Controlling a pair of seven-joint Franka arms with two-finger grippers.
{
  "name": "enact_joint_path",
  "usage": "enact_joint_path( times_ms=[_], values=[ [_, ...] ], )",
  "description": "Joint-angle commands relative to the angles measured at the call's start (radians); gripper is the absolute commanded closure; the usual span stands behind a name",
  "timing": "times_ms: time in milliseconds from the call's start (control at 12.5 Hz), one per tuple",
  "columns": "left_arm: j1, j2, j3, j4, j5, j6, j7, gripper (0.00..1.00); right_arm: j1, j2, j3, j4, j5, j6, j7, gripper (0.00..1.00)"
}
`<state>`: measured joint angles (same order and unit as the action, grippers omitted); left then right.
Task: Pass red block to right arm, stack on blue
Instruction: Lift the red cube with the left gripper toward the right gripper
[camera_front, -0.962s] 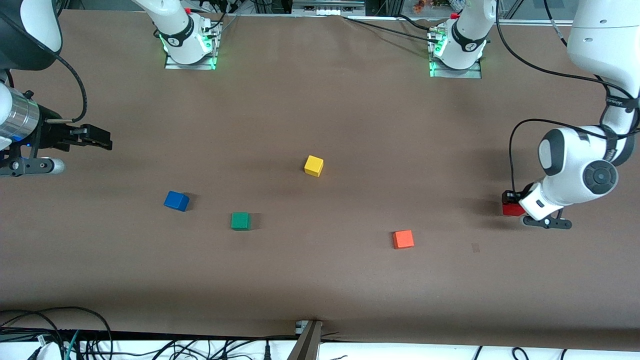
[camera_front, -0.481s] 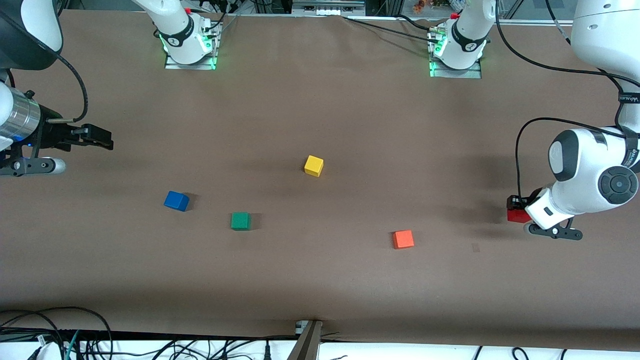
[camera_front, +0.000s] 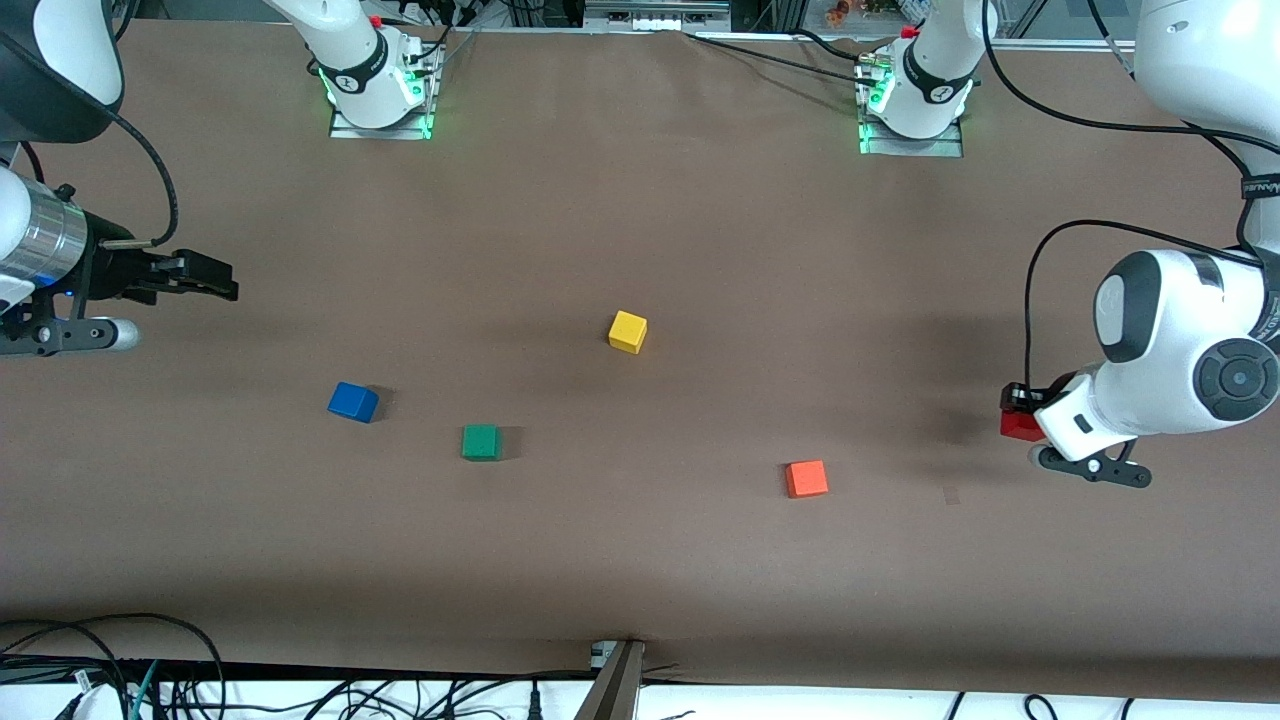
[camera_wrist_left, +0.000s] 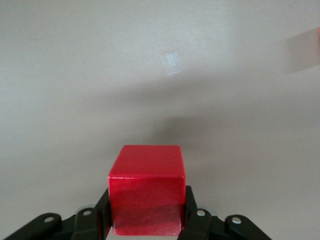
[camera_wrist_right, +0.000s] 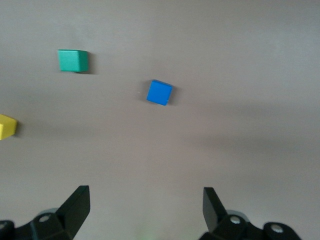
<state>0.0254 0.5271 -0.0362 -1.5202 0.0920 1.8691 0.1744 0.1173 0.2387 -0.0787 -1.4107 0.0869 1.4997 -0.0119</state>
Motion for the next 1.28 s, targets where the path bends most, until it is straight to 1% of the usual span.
enact_joint_path(
  times_ms=[0,80,240,401,561,641,802,1042,1202],
  values=[
    [-0.015,-0.001,0.007,0.035,-0.017,-0.059,0.013,1.00,-0.010,0.017,0.004,0.004,0.080,-0.007,-0.010,0.00],
    [-0.015,-0.010,0.004,0.040,-0.018,-0.073,0.013,1.00,-0.011,0.027,0.002,0.004,0.123,-0.001,-0.008,0.00],
    [-0.016,-0.021,0.001,0.049,-0.017,-0.096,0.014,1.00,-0.013,0.053,0.000,0.004,0.261,-0.007,0.001,0.00],
    [-0.027,-0.022,-0.008,0.052,-0.011,-0.103,0.028,1.00,-0.013,0.094,0.000,0.004,0.373,-0.003,-0.005,0.00],
    [-0.039,-0.021,-0.016,0.078,0.002,-0.129,0.031,1.00,-0.013,0.137,0.000,0.003,0.495,-0.007,-0.010,0.00],
    [-0.042,-0.019,-0.016,0.095,0.002,-0.142,0.063,1.00,-0.013,0.154,0.000,0.001,0.542,-0.007,-0.010,0.00],
    [-0.041,-0.012,-0.013,0.115,-0.001,-0.143,0.210,1.00,-0.010,0.191,0.002,0.001,0.623,-0.003,-0.010,0.00],
    [-0.038,-0.013,-0.013,0.143,-0.008,-0.148,0.341,1.00,-0.008,0.243,0.004,0.001,0.747,0.005,-0.011,0.00],
    [-0.015,-0.016,-0.014,0.149,-0.050,-0.168,0.498,1.00,-0.002,0.280,0.004,0.001,0.836,0.016,-0.011,0.00]
  ],
)
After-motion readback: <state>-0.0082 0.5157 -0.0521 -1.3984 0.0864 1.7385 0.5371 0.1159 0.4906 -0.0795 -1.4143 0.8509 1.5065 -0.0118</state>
